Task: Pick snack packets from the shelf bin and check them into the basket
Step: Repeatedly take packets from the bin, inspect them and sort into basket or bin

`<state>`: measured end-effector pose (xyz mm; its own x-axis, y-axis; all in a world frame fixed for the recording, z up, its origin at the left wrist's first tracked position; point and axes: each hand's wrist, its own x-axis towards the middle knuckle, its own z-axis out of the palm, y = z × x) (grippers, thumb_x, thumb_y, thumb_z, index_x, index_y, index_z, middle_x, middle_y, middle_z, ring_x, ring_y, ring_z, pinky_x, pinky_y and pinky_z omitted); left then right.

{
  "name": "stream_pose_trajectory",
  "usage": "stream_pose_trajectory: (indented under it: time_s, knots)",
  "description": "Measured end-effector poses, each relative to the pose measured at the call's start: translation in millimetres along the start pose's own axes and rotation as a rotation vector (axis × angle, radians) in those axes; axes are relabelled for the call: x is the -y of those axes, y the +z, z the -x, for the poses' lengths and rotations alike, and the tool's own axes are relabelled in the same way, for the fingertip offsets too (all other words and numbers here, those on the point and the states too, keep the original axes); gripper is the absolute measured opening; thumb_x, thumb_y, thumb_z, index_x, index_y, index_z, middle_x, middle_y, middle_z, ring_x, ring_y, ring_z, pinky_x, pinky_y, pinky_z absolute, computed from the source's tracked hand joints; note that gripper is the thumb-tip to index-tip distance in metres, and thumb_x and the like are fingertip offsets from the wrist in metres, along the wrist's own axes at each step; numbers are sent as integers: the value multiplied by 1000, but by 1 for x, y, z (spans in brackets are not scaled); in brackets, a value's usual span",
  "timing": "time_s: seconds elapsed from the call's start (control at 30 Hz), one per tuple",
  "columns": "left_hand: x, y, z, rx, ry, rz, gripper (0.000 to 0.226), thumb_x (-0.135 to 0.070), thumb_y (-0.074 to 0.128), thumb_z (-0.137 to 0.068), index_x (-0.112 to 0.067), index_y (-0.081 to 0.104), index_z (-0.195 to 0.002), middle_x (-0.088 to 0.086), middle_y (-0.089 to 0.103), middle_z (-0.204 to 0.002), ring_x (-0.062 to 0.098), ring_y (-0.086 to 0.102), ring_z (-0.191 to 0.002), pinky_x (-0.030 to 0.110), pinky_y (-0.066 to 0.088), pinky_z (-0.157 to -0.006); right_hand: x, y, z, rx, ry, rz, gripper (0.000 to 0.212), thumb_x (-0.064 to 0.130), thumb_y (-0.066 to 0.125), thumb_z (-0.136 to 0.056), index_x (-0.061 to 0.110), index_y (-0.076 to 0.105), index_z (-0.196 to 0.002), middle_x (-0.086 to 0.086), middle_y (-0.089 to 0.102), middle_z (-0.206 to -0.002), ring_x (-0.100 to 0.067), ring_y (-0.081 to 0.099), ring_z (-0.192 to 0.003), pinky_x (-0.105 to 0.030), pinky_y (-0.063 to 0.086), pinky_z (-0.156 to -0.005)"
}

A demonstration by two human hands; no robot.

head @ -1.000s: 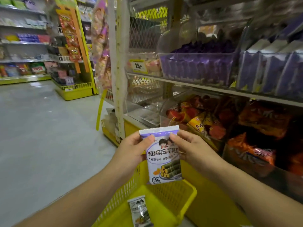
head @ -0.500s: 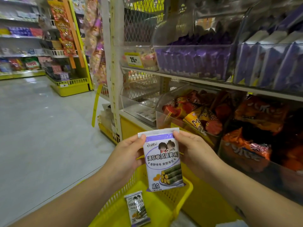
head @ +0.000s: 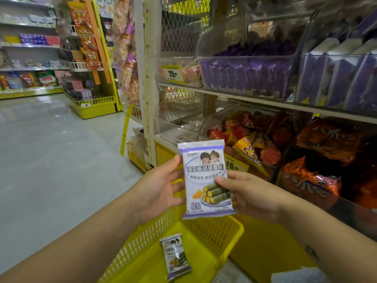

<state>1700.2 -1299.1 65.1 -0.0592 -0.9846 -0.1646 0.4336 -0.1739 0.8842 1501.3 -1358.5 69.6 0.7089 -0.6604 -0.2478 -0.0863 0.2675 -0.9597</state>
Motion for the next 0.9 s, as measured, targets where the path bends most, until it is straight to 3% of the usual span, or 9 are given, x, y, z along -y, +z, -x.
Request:
stream_pose_trajectory:
  time_s: [0.17, 0.4, 0.5, 0.6, 0.7, 0.77, 0.83, 0.9]
  knots:
    - [6, 3, 4, 108, -45, -57, 36, -20, 51, -95, -22, 57, -130, 9, 69, -122, 25, 68, -107, 36, 60, -70, 4, -4, -1, -37, -6, -197, 30, 24, 59, -80, 11, 68, -106, -12, 73, -103, -18, 71, -85, -31, 59, -63]
    - [8, 4, 6, 78, -59, -36, 36, -9, 48, -96, -16, 52, -132, 12, 71, -116, 25, 70, -101, 37, 62, -71, 1, -2, -3, -17, 13, -253, 32, 22, 59, -79, 8, 67, -107, -14, 72, -106, -20, 72, -84, -35, 60, -69]
    - [13, 7, 3, -111, 68, -176, 42, -4, 49, -98, -23, 45, -136, 9, 68, -121, 24, 69, -102, 38, 61, -73, 2, 1, -3, -52, -33, -198, 31, 21, 59, -83, 12, 63, -112, -12, 71, -110, -20, 71, -88, -37, 59, -74]
    - [16, 15, 1, -270, 307, -423, 47, 1, 48, -98, -26, 47, -137, -13, 68, -119, 8, 68, -100, 25, 57, -68, 0, 9, -3, -132, -116, -79, 26, 19, 55, -93, 16, 58, -119, -9, 70, -114, -22, 69, -99, -46, 54, -85]
    - [22, 27, 4, -120, 370, -469, 49, -15, 53, -98, -36, 42, -140, -41, 65, -97, -17, 61, -96, 7, 50, -73, -2, 19, -3, -158, -230, 19, 37, 30, 59, -89, 26, 55, -125, 0, 68, -120, -21, 63, -113, -52, 48, -97]
    - [25, 32, 4, -52, 342, -421, 62, -36, 60, -89, -46, 31, -144, -43, 60, -107, -17, 56, -106, 16, 50, -90, -1, 22, -3, -96, -291, 40, 43, 38, 56, -86, 29, 54, -128, 3, 67, -123, -16, 61, -116, -49, 49, -98]
    - [26, 32, 2, -18, 309, -346, 69, -48, 66, -80, -47, 33, -140, -21, 61, -127, 1, 58, -118, 36, 51, -99, -2, 24, -3, -44, -304, 35, 44, 41, 51, -87, 30, 55, -129, 5, 66, -123, -14, 62, -116, -46, 51, -97]
    - [25, 31, 3, -1, 261, -282, 64, -42, 65, -83, -34, 39, -141, 0, 62, -131, 20, 60, -120, 48, 50, -99, -3, 24, -4, -57, -306, 67, 38, 37, 50, -90, 32, 56, -128, 9, 67, -121, -11, 62, -113, -39, 53, -93]
